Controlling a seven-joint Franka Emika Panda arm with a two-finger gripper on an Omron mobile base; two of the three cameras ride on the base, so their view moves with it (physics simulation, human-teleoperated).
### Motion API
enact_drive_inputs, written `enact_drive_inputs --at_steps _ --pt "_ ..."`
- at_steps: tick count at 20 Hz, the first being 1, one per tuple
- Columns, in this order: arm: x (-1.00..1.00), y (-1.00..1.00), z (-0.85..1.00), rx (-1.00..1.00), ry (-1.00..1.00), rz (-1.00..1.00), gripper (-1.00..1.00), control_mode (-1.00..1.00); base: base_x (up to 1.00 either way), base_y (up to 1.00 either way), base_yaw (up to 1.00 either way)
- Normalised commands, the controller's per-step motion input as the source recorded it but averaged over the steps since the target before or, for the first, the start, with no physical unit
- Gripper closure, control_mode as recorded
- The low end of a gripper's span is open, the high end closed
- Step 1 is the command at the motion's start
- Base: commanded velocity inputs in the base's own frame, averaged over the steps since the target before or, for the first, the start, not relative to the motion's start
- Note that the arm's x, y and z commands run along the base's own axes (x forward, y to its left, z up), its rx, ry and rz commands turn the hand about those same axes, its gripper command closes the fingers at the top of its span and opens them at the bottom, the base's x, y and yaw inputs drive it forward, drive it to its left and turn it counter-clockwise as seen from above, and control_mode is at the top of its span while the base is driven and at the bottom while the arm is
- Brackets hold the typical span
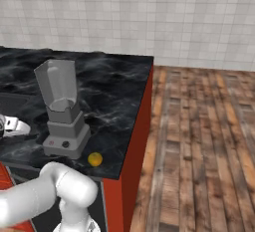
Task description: Open the blender lid, put the orange in the blender, close the lid, and start the blender.
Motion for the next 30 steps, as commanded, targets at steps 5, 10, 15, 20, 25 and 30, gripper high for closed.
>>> enact_drive_inputs --at_steps 5,10,15,20,25,30 --pt "-0.33 -0.19 0.00 0.09 -0.13 0.00 -1.00 -1.00 0.00 0.00 0.00" --pt "-0.21 -0.08 0.00 0.05 0.01 0.00 -1.00 -1.00 0.00 0.00 0.00" --pt "-0.07 -0.01 0.00 0.01 0.09 0.00 -1.00 -1.00 0.00 0.00 0.00" --pt "-0.06 0.00 -0.15 0.00 0.25 0.00 -1.00 -1.00 0.00 0.00 0.00" --pt "-0.01 0.00 -0.22 0.00 0.07 0.00 -1.00 -1.00 0.00 0.00 0.00" --pt "-0.26 0.00 0.29 0.00 -0.17 0.00 -1.00 -1.00 0.00 0.00 0.00"
